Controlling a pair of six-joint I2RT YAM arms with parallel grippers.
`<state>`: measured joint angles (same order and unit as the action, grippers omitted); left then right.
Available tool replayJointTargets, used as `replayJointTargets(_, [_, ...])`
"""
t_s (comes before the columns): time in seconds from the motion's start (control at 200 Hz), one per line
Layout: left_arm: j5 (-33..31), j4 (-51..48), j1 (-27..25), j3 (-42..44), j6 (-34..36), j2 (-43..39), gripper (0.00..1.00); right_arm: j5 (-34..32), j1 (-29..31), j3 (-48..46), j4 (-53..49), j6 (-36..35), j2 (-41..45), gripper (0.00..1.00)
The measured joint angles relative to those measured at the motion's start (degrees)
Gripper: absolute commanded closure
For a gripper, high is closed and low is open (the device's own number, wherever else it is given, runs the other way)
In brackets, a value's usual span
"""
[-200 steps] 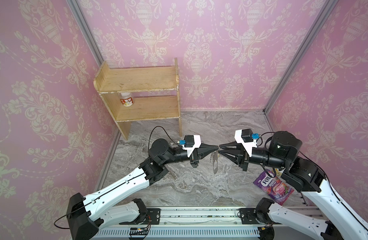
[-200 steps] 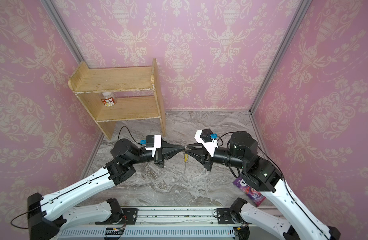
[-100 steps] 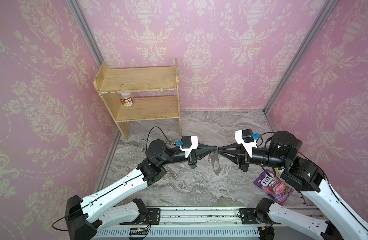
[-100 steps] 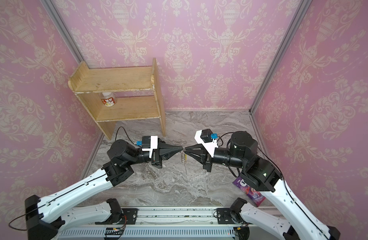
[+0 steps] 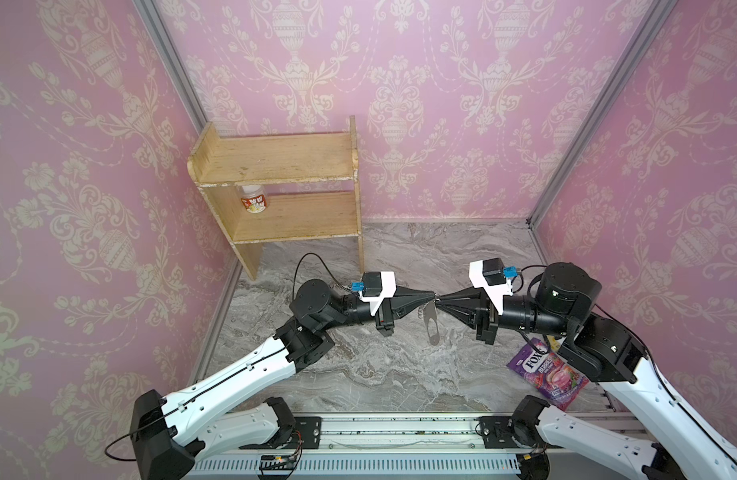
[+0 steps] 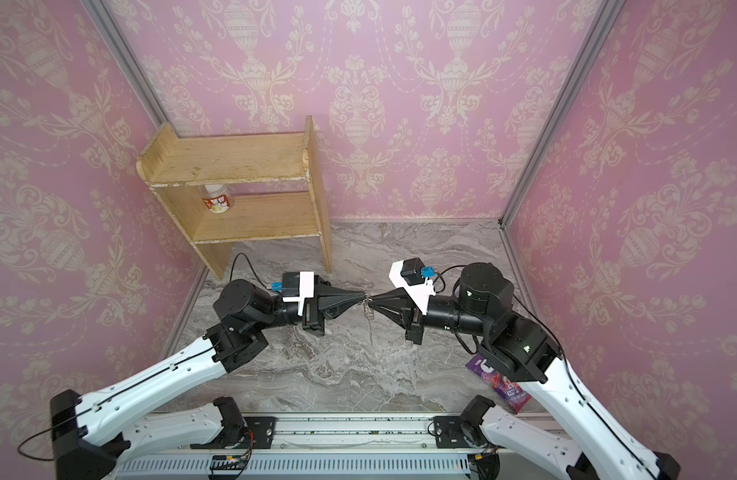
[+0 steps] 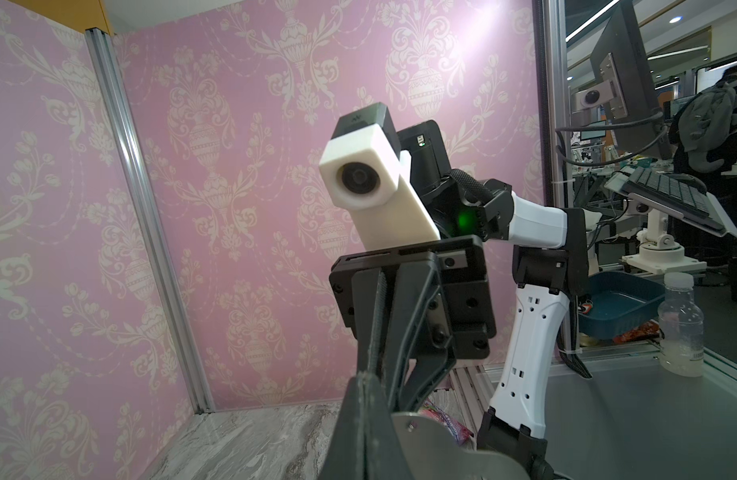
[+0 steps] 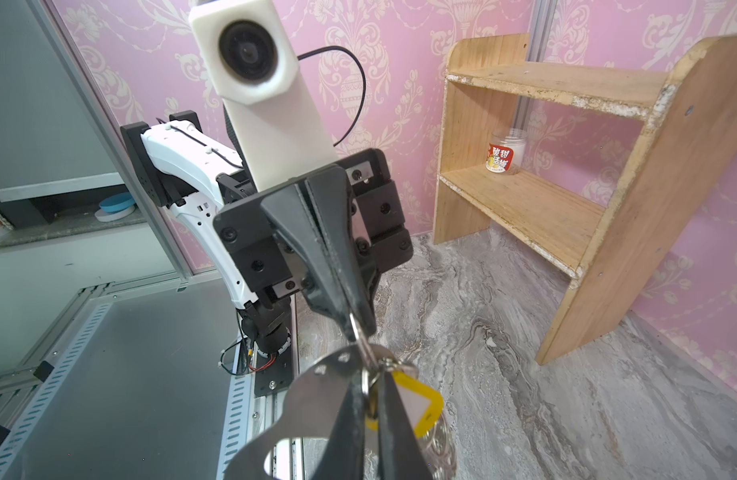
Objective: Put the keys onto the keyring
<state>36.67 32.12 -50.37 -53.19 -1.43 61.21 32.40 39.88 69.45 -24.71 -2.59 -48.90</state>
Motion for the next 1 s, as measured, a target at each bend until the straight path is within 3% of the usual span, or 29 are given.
replayJointTargets(0.195, [0.00, -0.02, -0.02, 0.00, 0.00, 0.00, 1.00, 0.00, 0.00, -0.02, -0.20, -0.35, 0.31, 1.00])
replayJointTargets(0.325, [-0.02, 0.07, -0.02, 0.02, -0.37, 0.00, 0.65, -0.42, -0.02, 0.76, -2.67, -1.44, 0.22, 1.00])
replayJointTargets(0.455, [-0.44, -0.04, -0.02, 0.02, -1.09, -0.04, 0.52, -1.53, -0.07, 5.29, -8.92, -4.37, -1.55, 1.00])
replayJointTargets(0.831, [-1.27, -7.74, -0.02, -0.87, -1.05, -0.52, 0.49, -3.28, -0.07, 12.94, -19.61, -11.19, -4.35, 1.00])
replayJointTargets(1.001, [0.11, -13.60, -0.02, -4.94, -0.83, 0.13, 0.54, -3.21, -0.07, 14.03, -22.36, -13.11, -5.22, 1.00])
